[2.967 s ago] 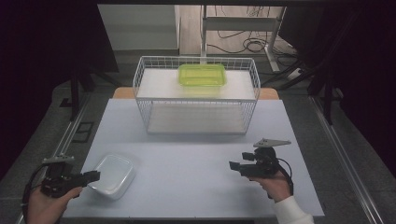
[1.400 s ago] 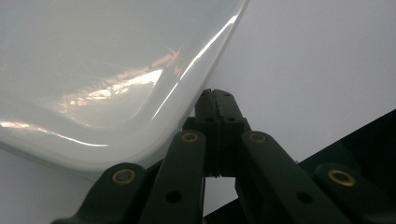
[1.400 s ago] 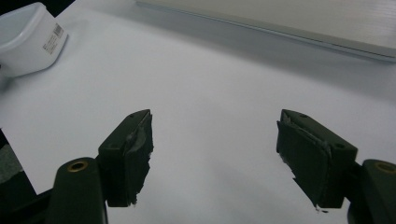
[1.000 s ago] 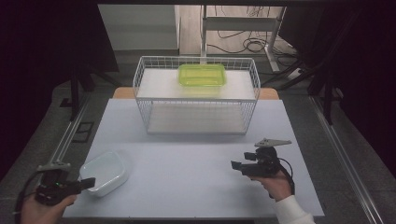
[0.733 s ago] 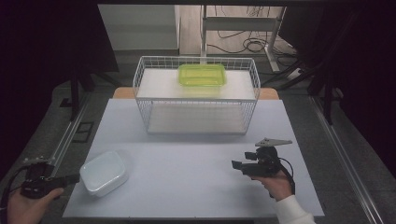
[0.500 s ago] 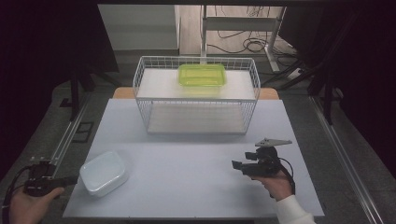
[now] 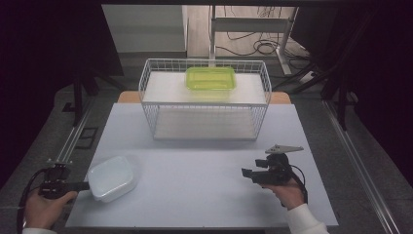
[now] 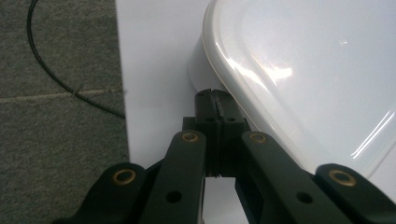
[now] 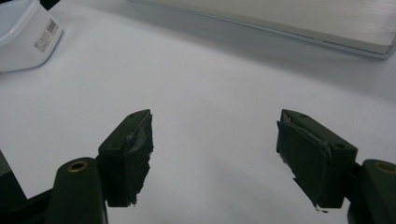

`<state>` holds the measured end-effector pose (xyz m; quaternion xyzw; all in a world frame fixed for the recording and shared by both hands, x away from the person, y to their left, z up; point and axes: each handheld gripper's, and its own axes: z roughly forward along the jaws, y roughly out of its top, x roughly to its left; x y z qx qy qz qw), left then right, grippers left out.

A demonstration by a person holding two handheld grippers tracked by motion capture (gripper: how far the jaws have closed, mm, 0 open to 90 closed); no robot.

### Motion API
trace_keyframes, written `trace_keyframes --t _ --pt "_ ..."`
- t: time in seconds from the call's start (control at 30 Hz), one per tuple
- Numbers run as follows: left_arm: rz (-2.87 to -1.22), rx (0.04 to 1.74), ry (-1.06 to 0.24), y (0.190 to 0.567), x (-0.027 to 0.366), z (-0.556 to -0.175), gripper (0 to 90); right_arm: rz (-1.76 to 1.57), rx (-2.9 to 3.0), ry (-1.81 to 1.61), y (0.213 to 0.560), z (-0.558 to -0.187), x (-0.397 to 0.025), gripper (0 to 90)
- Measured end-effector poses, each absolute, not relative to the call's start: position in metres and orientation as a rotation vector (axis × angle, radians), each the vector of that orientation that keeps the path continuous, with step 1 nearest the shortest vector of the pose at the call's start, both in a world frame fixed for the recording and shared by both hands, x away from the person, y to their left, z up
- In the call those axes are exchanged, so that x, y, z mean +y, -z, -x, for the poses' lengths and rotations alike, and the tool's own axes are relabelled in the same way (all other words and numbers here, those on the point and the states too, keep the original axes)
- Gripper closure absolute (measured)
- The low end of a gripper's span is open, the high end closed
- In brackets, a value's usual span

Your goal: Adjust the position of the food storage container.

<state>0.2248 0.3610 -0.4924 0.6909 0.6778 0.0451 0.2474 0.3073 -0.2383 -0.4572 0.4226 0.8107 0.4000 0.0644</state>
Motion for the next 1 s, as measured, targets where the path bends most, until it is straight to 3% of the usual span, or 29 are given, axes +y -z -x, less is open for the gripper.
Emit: trace_keyframes --t 1.0 --pt "-2.002 1.659 -0.039 0.490 0.270 -0.297 89.5 -1.285 2.430 -1.206 0.457 -0.308 -0.246 26.8"
